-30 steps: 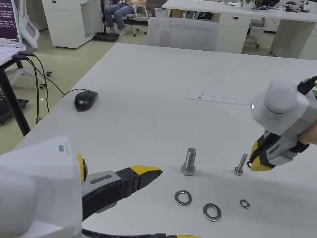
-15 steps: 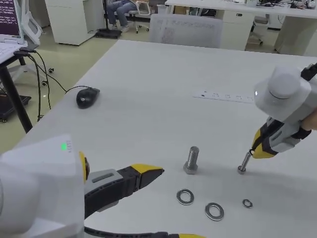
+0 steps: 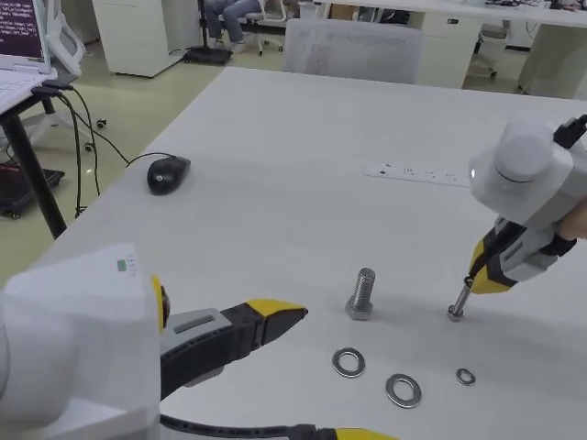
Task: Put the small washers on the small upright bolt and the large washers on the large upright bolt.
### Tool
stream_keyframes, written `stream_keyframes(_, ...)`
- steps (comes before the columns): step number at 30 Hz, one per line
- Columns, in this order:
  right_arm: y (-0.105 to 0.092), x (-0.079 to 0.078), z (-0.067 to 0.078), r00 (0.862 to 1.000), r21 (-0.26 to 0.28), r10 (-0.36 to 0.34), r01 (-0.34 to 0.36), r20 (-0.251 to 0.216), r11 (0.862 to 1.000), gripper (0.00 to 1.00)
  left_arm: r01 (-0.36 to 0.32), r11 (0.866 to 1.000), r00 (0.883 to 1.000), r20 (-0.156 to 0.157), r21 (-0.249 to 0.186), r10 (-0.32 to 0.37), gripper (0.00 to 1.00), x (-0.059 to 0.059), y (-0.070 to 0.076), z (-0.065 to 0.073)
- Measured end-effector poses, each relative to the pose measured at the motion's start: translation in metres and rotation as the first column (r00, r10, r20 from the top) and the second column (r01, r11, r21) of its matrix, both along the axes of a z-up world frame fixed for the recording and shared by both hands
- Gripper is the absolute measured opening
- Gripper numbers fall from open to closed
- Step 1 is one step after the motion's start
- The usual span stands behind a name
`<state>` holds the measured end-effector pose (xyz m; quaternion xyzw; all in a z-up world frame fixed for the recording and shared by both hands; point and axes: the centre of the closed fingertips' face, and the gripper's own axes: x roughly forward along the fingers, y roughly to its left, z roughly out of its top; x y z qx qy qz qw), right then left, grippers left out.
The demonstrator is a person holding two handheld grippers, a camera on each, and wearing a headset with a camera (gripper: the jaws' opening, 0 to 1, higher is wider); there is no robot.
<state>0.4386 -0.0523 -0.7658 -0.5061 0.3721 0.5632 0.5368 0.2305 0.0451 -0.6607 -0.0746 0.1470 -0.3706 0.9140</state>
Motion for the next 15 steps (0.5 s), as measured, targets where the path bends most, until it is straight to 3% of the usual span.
stream_keyframes(15, 0.0, 0.002, -0.019, 1.0, -0.019, 0.0, 0.0, -0.024, 1.0, 0.13, -0.004, 1.0, 1.0, -0.004, 0.001, 0.004, 0.74, 0.002, 0.002, -0.001)
